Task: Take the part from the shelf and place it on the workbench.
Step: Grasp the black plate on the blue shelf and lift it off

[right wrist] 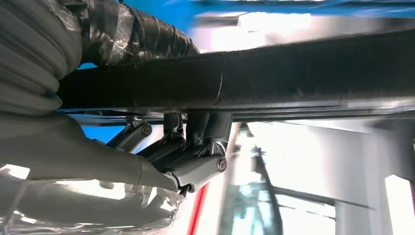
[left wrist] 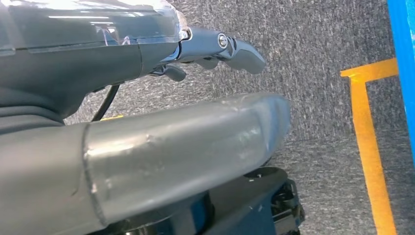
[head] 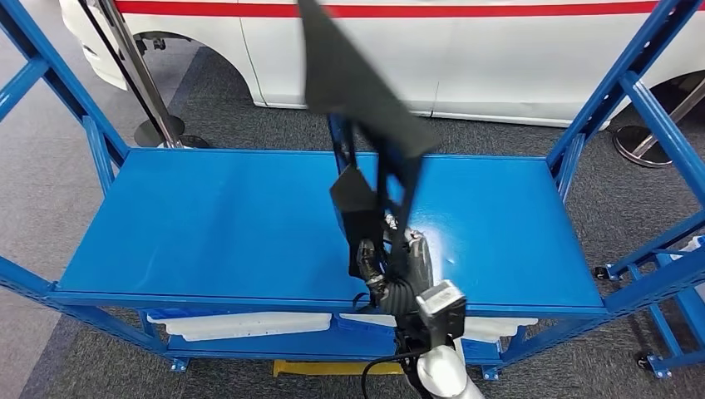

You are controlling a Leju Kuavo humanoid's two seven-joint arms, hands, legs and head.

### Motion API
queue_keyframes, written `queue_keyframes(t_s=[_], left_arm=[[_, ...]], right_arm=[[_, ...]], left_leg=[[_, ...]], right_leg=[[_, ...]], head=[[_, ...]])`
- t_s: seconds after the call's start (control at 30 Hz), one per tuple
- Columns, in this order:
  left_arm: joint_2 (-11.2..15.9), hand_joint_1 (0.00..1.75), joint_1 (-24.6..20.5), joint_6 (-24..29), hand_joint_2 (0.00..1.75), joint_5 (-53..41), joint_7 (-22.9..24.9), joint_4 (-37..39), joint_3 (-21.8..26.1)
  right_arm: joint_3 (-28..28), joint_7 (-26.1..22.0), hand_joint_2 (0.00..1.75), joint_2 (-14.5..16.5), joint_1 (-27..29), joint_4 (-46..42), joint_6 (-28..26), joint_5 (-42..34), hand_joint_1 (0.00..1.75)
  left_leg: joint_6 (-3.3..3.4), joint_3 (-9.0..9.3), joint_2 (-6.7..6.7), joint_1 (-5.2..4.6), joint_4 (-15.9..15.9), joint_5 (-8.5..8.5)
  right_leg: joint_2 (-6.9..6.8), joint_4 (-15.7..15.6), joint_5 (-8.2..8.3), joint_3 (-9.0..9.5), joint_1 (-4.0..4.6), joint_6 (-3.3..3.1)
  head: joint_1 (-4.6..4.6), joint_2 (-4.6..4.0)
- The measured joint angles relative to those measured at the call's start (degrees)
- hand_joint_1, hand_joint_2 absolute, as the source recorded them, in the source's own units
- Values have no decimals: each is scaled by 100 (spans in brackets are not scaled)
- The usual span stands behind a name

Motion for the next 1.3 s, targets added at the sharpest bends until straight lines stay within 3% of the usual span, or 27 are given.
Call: queue_keyframes(t_s=[0.1, 0.13, 0.17, 0.2, 0.23, 0.27, 0.33, 0.4, 0.5, 0.57, 0.63, 0.67, 0.7, 0.73, 0.8, 0.87, 0.97, 1.0, 1.07, 1.13, 1.17, 1.2, 1.23, 1.3], left_arm=[[0, 0, 1, -3, 0, 10, -9, 0, 19], [0, 0, 4, -3, 44, 21, -10, 0, 27], [0, 0, 6, -4, 87, 34, -13, 0, 38], [0, 0, 6, -7, 131, 48, -15, 0, 55], [0, 0, 5, -5, 175, 57, -18, 0, 76], [-2, 0, 5, 2, 175, 60, -19, 0, 95], [-7, 0, 7, 17, 175, 91, -23, 0, 126], [-13, 0, 9, 19, 175, 170, -34, 0, 170], [-26, 0, 9, 60, 175, 277, 17, 0, 266], [-30, 0, 13, 92, 175, 322, 94, 0, 318], [-31, 0, 15, 116, 175, 342, 150, 0, 371], [-31, 0, 17, 130, 175, 343, 171, 0, 392], [-31, 0, 20, 145, 175, 343, 187, 0, 407], [-31, 0, 23, 157, 175, 343, 201, 0, 415], [-31, 0, 21, 167, 175, 343, 212, 0, 423], [-36, 0, 12, 169, 175, 340, 223, 0, 435], [-45, 0, 9, 170, 175, 340, 237, 0, 452], [-49, 0, 7, 171, 175, 340, 237, 0, 455], [-57, 0, 1, 170, 175, 340, 237, 0, 460], [-59, 0, 1, 169, 175, 339, 237, 0, 464], [-60, 0, 3, 168, 175, 339, 237, 0, 468], [-60, 0, 4, 166, 175, 338, 237, 0, 472], [-59, 0, 5, 162, 175, 338, 237, 0, 478], [-60, 0, 3, 155, 175, 337, 238, 0, 490]], right_arm=[[30, -30, 175, -76, 82, -421, 44, -159, 175], [38, -55, 175, -105, 122, -510, 80, -256, 175], [44, -87, 175, -134, 169, -596, 132, -404, 175], [50, -122, 175, -160, 217, -688, 193, -592, 175], [54, -143, 175, -184, 261, -792, 252, -781, 175], [56, -138, 175, -208, 298, -901, 294, -939, 175], [59, -51, 175, -255, 367, -1084, 274, -1090, 175], [59, 79, 175, -289, 475, -1165, 129, -1022, 175], [52, 180, 175, -334, 682, -1150, 100, -717, 175], [50, 101, 175, -369, 799, -1094, 330, -329, 175], [50, -12, 175, -407, 939, -1001, 608, 77, 175], [50, -49, 175, -426, 1021, -948, 714, 209, 175], [50, -74, 175, -444, 1097, -899, 781, 283, 175], [50, -91, 175, -458, 1159, -858, 817, 322, 175], [49, -109, 175, -480, 1234, -798, 849, 366, 175], [29, -117, 175, -491, 1281, -767, 870, 434, 175], [-15, -130, 175, -496, 1374, -751, 906, 538, 175], [-25, -136, 175, -498, 1404, -748, 914, 553, 175], [-46, -148, 175, -503, 1443, -745, 919, 571, 175], [-77, -161, 175, -511, 1470, -738, 920, 592, 175], [-94, -176, 175, -517, 1494, -735, 915, 604, 175], [-113, -207, 175, -527, 1531, -732, 902, 617, 175], [-129, -260, 175, -542, 1582, -731, 880, 628, 175], [-143, -417, 175, -586, 1693, -730, 819, 635, 175]], left_leg=[[59, -1, 14, 7, -24, 19], [64, -4, 17, 4, -21, 16], [65, -4, 19, 1, -19, 12], [63, 0, 18, 0, -17, 6], [59, 11, 14, -1, -16, -3], [48, 26, 11, -1, -15, -15], [11, 41, 8, -19, -9, -43], [-38, 42, 9, -28, -16, -56], [-118, 36, 11, -22, 48, -160], [-155, -146, 11, -18, 507, -492], [-180, -470, 12, -14, 1251, -867], [-187, -582, 13, -13, 1508, -945], [-187, -592, 13, -13, 1545, -903], [-181, -491, 13, -13, 1356, -761], [-151, -88, 8, -19, 580, -399], [-113, 148, 0, -39, 82, -217], [-26, 140, 11, -48, 4, -123], [20, 128, 26, -40, -23, -75], [104, 59, 60, -24, -70, 34], [131, -62, 78, -35, -68, 121], [124, -127, 86, -39, -61, 163], [116, -191, 93, -42, -52, 204], [105, -255, 96, -42, -40, 244], [71, -365, 93, -42, -5, 316]], right_leg=[[-27, 906, -511, -420, -17, 74], [-31, 1240, -635, -587, -19, 87], [-35, 1422, -655, -686, -19, 90], [-40, 1394, -564, -684, -19, 84], [-44, 1140, -376, -568, -17, 68], [-48, 742, -155, -378, -14, 45], [-56, 54, 98, -52, 19, -12], [-55, -144, 102, 30, 56, -59], [-61, -211, 143, 59, 25, -151], [-76, -249, 177, 79, 4, -204], [-82, -231, 176, 56, 17, -222], [-85, -213, 173, 37, 25, -226], [-85, -192, 171, 15, 31, -228], [-80, -169, 169, -4, 34, -230], [-65, -123, 169, -36, 43, -223], [-53, -89, 182, -62, 56, -189], [-44, -88, 227, -79, 47, -84], [-45, -47, 170, -101, 42, -50], [-47, 309, -194, -235, 27, 3], [-50, 989, -689, -444, -1, 47], [-51, 1271, -826, -498, -17, 65], [-51, 1390, -843, -471, -32, 78], [-53, 1295, -748, -334, -45, 85], [-63, 566, -492, 207, -63, 79]], head=[[2, 0], [2, 0], [1, 0], [2, 0], [2, 0], [2, 0], [1, 0], [0, 0], [0, 0], [-4, 0], [-5, 0], [-5, 0], [-5, 0], [-5, 0], [-5, 0], [-3, 0], [-4, 0], [-3, 0], [-1, 0], [-1, 0], [-1, 0], [-1, 0], [0, 0], [-1, 0]])
